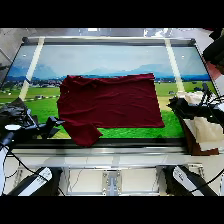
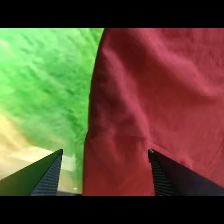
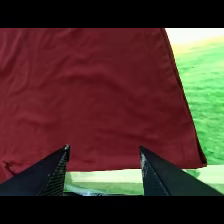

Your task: Fold the shirts.

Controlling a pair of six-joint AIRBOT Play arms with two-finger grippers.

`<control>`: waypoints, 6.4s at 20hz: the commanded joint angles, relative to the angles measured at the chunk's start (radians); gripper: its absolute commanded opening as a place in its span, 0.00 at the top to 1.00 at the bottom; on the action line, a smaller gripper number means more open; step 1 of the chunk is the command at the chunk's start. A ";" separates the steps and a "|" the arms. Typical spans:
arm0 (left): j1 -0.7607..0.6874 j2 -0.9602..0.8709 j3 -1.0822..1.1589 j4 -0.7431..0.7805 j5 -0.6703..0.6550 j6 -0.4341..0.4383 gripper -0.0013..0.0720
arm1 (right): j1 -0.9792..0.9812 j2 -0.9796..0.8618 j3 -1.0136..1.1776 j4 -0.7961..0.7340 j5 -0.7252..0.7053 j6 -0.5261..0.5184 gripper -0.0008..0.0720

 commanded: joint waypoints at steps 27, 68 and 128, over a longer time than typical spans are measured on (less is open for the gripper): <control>-0.134 -0.119 -0.005 -0.326 0.149 0.187 0.97 | -0.002 0.205 -0.595 0.168 -0.467 0.390 0.38; -0.102 0.401 1.363 0.311 -0.357 -0.067 0.97 | 0.098 0.444 0.863 -0.383 0.114 0.106 0.97; -0.402 -0.647 1.053 0.685 -0.377 -0.201 0.97 | 0.410 -0.716 0.705 -0.535 -0.051 0.193 0.98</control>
